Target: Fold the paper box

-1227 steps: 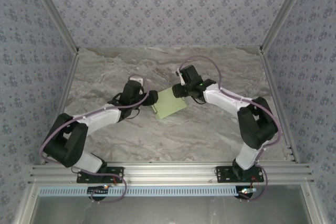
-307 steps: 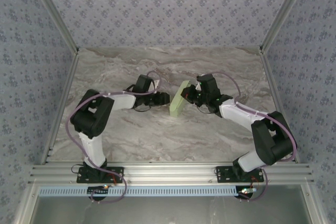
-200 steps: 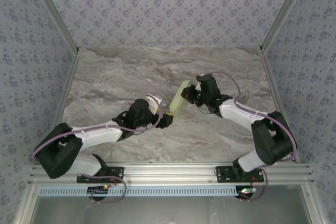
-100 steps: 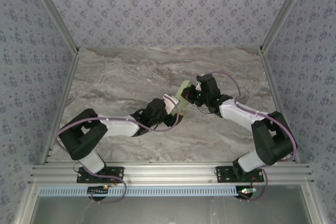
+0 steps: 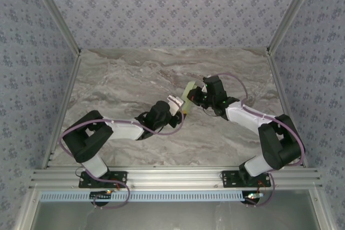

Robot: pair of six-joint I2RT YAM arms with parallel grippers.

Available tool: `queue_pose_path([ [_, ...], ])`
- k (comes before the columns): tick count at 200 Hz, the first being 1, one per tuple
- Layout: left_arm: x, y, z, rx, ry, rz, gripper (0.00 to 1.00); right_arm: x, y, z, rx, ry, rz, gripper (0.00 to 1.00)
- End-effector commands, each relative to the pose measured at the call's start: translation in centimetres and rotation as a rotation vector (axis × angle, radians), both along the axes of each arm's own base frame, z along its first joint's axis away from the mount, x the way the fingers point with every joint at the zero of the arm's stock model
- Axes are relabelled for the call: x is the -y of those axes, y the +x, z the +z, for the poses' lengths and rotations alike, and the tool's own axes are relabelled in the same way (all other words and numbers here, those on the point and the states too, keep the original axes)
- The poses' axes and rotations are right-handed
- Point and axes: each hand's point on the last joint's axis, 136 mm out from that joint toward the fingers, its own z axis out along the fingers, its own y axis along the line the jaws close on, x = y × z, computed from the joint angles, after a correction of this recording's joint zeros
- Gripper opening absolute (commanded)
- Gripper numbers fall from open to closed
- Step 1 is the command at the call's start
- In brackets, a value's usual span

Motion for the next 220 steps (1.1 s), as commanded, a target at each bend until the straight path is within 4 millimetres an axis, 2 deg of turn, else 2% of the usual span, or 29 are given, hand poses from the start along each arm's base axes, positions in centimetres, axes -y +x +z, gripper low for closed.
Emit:
queue_pose_path([
  [1, 0.9, 0.0, 0.9, 0.040, -0.045, -0.030, 0.42, 1.3, -1.1, -2.4, -0.060, -0.079, -0.013, 0.04],
  [26, 0.1, 0.2, 0.8, 0.039, -0.047, -0.031, 0.41, 1.8, -0.9, -1.7, -0.041, -0.074, -0.020, 0.09],
  [44, -0.5, 0.0, 0.8, 0.039, -0.054, -0.061, 0.39, 1.9, -1.0, -0.8, -0.016, -0.076, -0.011, 0.17],
  [78, -1.8, 0.0, 1.8, 0.035, -0.093, -0.153, 0.37, 2.8, -1.4, 2.4, 0.083, -0.131, 0.025, 0.36],
  [108, -2.3, -0.6, 2.8, 0.030, -0.092, -0.273, 0.36, 3.7, -2.5, 5.1, 0.209, -0.250, 0.129, 0.47],
  [146, -3.2, -0.9, 3.5, 0.007, -0.043, -0.412, 0.33, 4.5, -2.5, 6.8, 0.368, -0.411, 0.341, 0.49],
  [178, -4.3, -0.3, 3.8, 0.043, -0.009, -0.494, 0.33, 5.1, -1.8, 8.6, 0.548, -0.382, 0.451, 0.50],
  [200, -4.9, -0.5, 4.5, 0.100, -0.027, -0.567, 0.34, 6.1, -1.5, 8.5, 0.615, -0.402, 0.489, 0.50],
  [220, -5.3, -0.1, 4.9, 0.109, -0.036, -0.603, 0.35, 6.1, -2.3, 7.9, 0.710, -0.454, 0.577, 0.49],
])
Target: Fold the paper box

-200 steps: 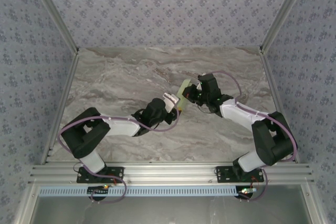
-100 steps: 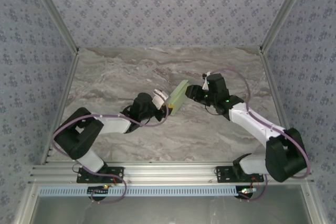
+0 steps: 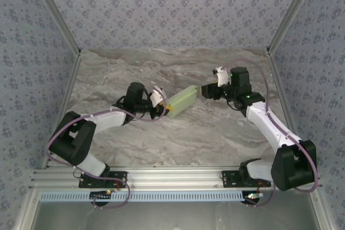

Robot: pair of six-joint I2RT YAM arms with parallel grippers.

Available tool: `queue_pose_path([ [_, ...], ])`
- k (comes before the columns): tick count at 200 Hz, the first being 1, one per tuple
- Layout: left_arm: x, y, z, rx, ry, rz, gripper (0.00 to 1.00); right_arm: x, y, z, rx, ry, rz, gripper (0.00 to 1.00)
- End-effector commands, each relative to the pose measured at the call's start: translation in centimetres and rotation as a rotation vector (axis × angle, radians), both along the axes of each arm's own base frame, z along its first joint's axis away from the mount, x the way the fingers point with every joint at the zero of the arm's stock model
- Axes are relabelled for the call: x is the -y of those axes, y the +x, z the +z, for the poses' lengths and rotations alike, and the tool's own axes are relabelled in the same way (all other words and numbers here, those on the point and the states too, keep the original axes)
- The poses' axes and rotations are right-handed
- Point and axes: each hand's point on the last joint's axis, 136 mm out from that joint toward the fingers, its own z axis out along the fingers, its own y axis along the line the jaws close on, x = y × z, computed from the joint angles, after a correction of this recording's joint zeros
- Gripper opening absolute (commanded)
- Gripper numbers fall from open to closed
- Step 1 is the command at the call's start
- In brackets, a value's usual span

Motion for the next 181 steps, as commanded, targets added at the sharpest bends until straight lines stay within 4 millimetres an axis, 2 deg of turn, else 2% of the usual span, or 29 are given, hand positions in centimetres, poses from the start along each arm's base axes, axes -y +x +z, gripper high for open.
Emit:
queue_pose_path([
  [1, 0.3, -0.8, 2.1, 0.067, -0.044, -0.147, 0.35, -0.9, -1.6, 0.4, 0.165, -0.069, 0.198, 0.49],
  [39, -0.5, -1.2, 1.0, 0.071, -0.022, -0.181, 0.37, 0.0, -2.6, -1.6, 0.321, -0.230, 0.279, 0.49],
  [98, -1.0, -2.2, -0.4, 0.064, 0.017, -0.274, 0.40, -0.1, -2.7, -3.2, 0.378, -0.320, 0.378, 0.46],
  [131, -0.8, -2.2, -1.0, 0.050, 0.022, -0.298, 0.41, -0.7, -3.2, -4.1, 0.391, -0.352, 0.442, 0.41],
  [181, -0.7, -2.2, -1.4, 0.040, 0.032, -0.310, 0.41, -1.6, -3.0, -6.0, 0.383, -0.412, 0.517, 0.41],
])
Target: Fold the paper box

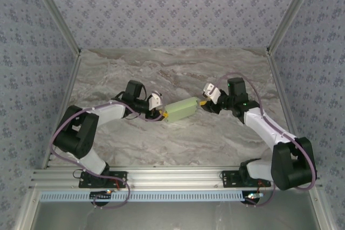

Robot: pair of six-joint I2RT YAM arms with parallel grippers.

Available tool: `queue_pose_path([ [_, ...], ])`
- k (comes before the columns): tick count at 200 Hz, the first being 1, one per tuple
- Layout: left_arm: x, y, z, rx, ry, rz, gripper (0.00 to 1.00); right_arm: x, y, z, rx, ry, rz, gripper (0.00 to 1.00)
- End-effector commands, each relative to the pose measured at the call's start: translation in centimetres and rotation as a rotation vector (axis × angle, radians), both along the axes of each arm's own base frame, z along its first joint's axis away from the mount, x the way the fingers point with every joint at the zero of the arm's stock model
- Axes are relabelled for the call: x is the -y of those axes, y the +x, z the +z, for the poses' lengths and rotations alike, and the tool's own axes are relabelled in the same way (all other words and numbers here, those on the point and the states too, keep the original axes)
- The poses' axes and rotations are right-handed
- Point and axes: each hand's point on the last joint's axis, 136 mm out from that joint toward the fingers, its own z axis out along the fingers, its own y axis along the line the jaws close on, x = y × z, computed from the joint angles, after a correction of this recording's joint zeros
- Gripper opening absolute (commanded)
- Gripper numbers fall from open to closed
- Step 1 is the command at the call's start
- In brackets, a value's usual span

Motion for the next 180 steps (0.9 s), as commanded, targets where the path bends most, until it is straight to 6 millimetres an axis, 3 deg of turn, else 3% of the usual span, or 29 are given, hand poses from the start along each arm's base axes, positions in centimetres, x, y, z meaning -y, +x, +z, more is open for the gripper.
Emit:
queue_pose_path([
  [1, 0.4, -0.2, 0.8, 0.014, -0.032, -0.053, 0.41, -0.5, 0.0, -0.4, 0.024, -0.045, 0.054, 0.41],
  [92, 0.5, -0.1, 0.6, 0.008, -0.025, -0.058, 0.41, -1.5, 1.3, -1.5, 0.014, -0.082, 0.082, 0.33],
  [180, 0.6, 0.0, 0.3, 0.004, -0.014, -0.055, 0.41, -3.1, 2.0, -1.7, -0.022, -0.132, 0.077, 0.11],
])
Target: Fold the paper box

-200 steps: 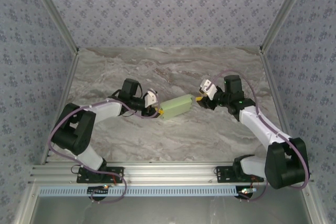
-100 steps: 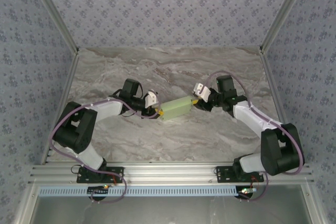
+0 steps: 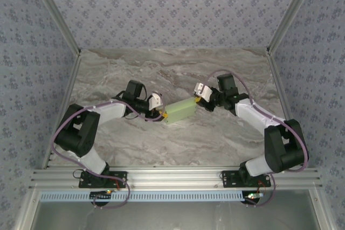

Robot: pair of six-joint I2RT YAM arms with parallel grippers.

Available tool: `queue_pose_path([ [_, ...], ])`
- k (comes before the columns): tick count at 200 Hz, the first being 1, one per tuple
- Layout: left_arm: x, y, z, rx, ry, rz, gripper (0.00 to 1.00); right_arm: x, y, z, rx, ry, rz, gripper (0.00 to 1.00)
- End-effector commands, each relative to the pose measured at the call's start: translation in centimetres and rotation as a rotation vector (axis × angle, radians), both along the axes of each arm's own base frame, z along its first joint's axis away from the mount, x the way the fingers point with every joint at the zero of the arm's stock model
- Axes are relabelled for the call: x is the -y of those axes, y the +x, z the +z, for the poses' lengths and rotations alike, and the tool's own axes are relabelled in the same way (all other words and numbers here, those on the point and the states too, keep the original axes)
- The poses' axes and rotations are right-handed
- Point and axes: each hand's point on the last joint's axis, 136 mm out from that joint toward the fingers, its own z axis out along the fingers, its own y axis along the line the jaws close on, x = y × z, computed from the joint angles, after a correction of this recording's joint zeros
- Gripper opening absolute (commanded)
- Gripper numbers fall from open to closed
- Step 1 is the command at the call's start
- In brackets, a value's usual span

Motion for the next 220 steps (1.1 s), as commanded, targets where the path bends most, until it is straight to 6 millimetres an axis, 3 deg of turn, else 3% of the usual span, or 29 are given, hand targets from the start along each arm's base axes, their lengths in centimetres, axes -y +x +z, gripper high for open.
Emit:
queue_pose_path([
  [1, 0.7, 0.0, 1.1, 0.019, -0.034, -0.044, 0.41, -0.8, 0.1, 0.3, -0.020, -0.027, -0.002, 0.11],
  [85, 0.7, 0.6, 0.4, 0.016, 0.020, -0.012, 0.42, -0.7, 0.7, 0.3, -0.149, -0.168, -0.266, 0.07],
  [151, 0.8, 0.7, 0.1, 0.010, 0.036, -0.005, 0.42, -1.9, 0.8, 1.9, -0.264, -0.109, -0.451, 0.06],
  [159, 0.8, 0.7, 0.0, 0.009, 0.038, -0.004, 0.42, -1.9, 0.6, 1.5, -0.294, -0.114, -0.472, 0.07],
  [168, 0.8, 0.7, 0.0, 0.008, 0.039, -0.005, 0.42, -2.4, 1.2, 2.6, -0.295, -0.091, -0.489, 0.07],
  [220, 0.8, 0.8, -0.1, 0.005, 0.052, 0.000, 0.42, -2.2, 1.1, 2.0, -0.401, -0.126, -0.565, 0.07],
])
